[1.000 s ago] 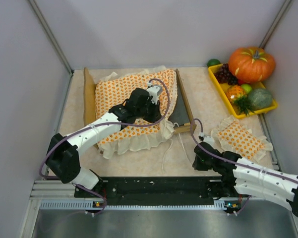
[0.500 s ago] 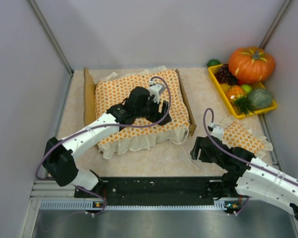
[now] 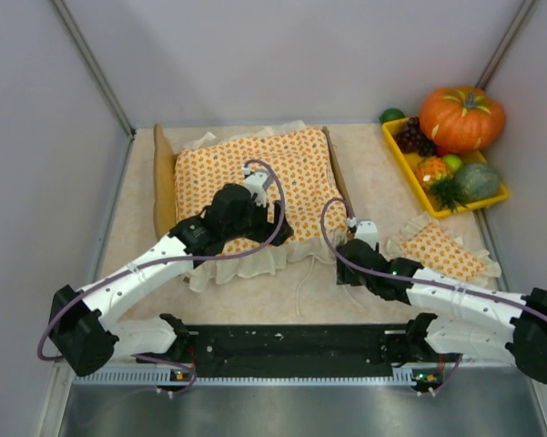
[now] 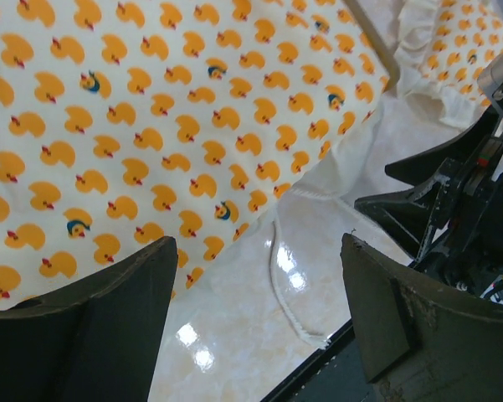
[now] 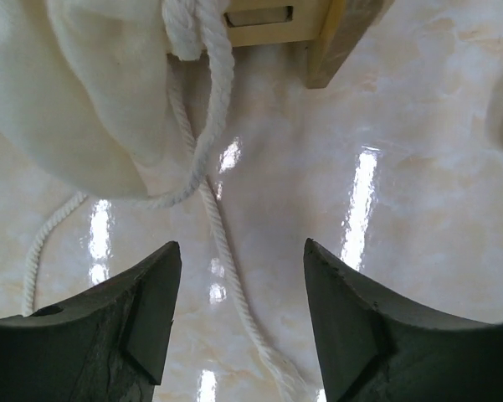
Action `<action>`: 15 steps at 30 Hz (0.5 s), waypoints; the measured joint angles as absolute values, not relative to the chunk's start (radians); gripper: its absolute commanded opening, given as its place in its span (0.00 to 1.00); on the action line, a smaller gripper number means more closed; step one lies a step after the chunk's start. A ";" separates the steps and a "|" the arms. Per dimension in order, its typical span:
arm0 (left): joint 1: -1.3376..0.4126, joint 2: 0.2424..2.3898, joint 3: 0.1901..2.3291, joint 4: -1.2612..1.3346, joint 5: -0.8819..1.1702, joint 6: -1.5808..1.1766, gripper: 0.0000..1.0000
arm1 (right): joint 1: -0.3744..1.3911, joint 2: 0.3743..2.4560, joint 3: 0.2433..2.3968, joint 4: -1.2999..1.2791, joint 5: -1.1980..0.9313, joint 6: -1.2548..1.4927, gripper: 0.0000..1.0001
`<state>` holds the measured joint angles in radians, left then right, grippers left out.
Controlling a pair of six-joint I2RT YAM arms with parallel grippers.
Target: Set up the pet bed
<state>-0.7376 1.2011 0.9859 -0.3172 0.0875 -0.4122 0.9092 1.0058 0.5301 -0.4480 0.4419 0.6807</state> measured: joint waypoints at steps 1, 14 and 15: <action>-0.738 1.198 0.968 -0.315 0.084 -0.419 0.83 | 0.908 1.030 0.529 -0.433 0.440 0.673 0.60; -0.738 1.139 0.858 -0.319 -0.094 -0.444 0.86 | 0.905 1.299 0.541 -0.257 0.421 0.599 0.06; -0.737 1.138 0.847 -0.318 -0.117 -0.444 0.86 | 0.906 1.316 0.555 -0.261 0.421 0.609 0.00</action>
